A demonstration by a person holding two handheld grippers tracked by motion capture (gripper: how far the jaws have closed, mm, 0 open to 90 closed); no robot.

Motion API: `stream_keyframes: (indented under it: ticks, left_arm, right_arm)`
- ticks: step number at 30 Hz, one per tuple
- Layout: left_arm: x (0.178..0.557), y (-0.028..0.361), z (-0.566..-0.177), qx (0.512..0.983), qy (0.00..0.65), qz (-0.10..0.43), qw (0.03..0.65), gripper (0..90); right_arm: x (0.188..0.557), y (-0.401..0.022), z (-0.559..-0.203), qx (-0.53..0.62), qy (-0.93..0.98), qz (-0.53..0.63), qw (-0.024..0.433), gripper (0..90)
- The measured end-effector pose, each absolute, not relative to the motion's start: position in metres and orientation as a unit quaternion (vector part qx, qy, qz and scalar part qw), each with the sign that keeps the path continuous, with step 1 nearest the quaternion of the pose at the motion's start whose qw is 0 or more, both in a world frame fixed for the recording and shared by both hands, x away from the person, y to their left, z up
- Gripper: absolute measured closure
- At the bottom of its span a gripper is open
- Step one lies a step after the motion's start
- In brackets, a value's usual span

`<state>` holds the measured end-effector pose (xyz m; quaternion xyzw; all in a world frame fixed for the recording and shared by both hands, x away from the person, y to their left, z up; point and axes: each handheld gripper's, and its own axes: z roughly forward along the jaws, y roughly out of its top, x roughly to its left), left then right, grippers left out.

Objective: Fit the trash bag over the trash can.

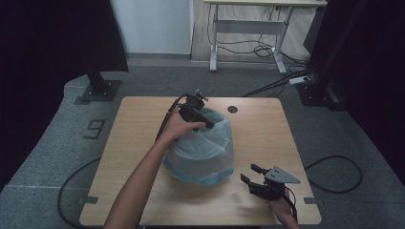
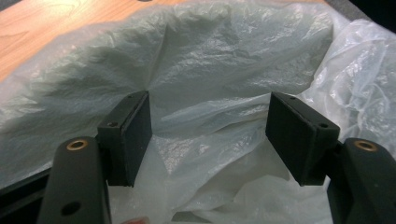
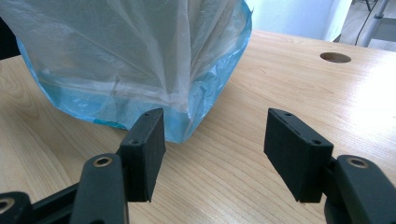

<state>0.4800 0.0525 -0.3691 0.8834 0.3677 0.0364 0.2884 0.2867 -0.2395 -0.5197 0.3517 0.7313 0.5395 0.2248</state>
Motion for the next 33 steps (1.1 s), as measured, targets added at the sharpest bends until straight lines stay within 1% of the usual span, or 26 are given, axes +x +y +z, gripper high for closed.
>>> stream_keyframes:
  ticks: [7, 10, 15, 20, 24, 28, 33]
  left_arm:
    - [0.481, 0.044, -0.377, 0.894, 0.360, 0.039, 0.264, 31.4]
    - [0.479, 0.044, -0.376, 0.894, 0.357, 0.045, 0.268, 31.3]
    - [0.466, 0.054, -0.354, 0.878, 0.349, 0.066, 0.320, 32.3]
    - [0.443, 0.066, -0.337, 0.870, 0.333, 0.063, 0.358, 32.2]
    - [0.425, 0.070, -0.333, 0.869, 0.319, 0.058, 0.373, 32.1]
    - [0.414, 0.066, -0.332, 0.873, 0.310, 0.058, 0.372, 31.9]
    - [0.420, 0.048, -0.340, 0.880, 0.321, 0.049, 0.347, 33.0]
  right_arm:
    - [0.287, -0.238, -0.520, 0.350, 0.735, 0.537, 0.221, 37.3]
    - [0.287, -0.238, -0.520, 0.350, 0.736, 0.536, 0.219, 37.3]
    - [0.287, -0.239, -0.520, 0.353, 0.734, 0.539, 0.216, 37.2]
    - [0.287, -0.239, -0.519, 0.354, 0.733, 0.540, 0.214, 37.1]
    - [0.286, -0.239, -0.519, 0.353, 0.734, 0.539, 0.212, 37.1]
    - [0.286, -0.237, -0.519, 0.354, 0.733, 0.541, 0.211, 37.1]
    - [0.284, -0.237, -0.517, 0.356, 0.731, 0.542, 0.212, 36.9]
